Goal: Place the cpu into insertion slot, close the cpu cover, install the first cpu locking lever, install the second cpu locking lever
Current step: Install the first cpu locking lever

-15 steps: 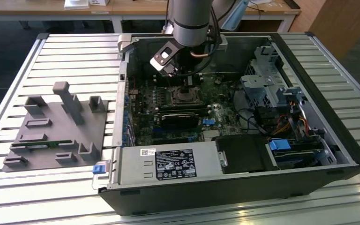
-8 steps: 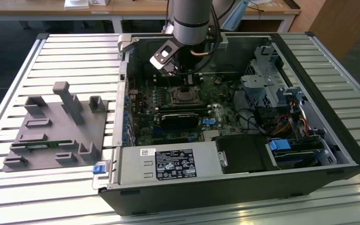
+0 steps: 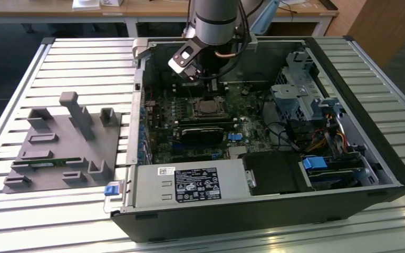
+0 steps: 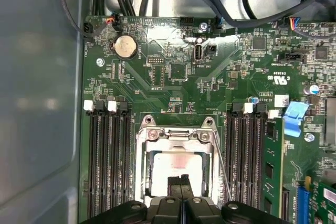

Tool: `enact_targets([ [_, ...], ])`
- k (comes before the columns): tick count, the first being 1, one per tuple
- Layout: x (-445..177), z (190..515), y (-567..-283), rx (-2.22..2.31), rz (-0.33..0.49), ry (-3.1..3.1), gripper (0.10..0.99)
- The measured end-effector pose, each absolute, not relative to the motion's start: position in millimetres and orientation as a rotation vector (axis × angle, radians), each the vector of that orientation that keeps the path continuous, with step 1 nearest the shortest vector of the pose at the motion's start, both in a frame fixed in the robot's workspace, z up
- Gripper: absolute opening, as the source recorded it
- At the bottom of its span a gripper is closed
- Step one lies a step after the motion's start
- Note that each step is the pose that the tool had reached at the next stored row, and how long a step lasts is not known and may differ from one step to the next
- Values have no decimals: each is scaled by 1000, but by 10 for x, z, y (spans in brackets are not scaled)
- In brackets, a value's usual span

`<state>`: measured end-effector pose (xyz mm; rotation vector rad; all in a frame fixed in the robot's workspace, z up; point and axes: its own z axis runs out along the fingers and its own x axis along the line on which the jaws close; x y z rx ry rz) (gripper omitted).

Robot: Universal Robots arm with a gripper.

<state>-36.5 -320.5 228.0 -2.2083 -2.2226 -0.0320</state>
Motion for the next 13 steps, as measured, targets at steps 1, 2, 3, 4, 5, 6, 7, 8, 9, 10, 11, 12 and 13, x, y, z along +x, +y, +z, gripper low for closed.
enact_targets([
  [1, -366, 2299, -3205, -2208, -32, -2223, 106],
  [2, -365, 2319, -3205, -2208, -32, -2223, 106],
  [3, -365, 2337, -3205, -2208, -32, -2223, 106],
  [4, -365, 2353, -3205, -2208, -32, -2223, 106],
  [5, -365, 2364, -3205, -2208, -32, -2223, 106],
  [6, -365, 2379, -3205, -2208, -32, -2223, 106],
  [7, -365, 2399, -3205, -2208, -32, -2223, 106],
  [8, -365, 2423, -3205, -2208, -32, -2223, 106],
  [9, -365, 2447, -3205, -2208, -32, -2223, 106],
  [10, -366, 2474, -3205, -2208, -32, -2223, 106],
  [11, -366, 2506, -3205, -2208, -32, -2223, 106],
  [12, -365, 2532, -3205, -2208, -32, -2223, 106],
  [13, -366, 2559, -3205, -2208, -32, -2223, 106],
])
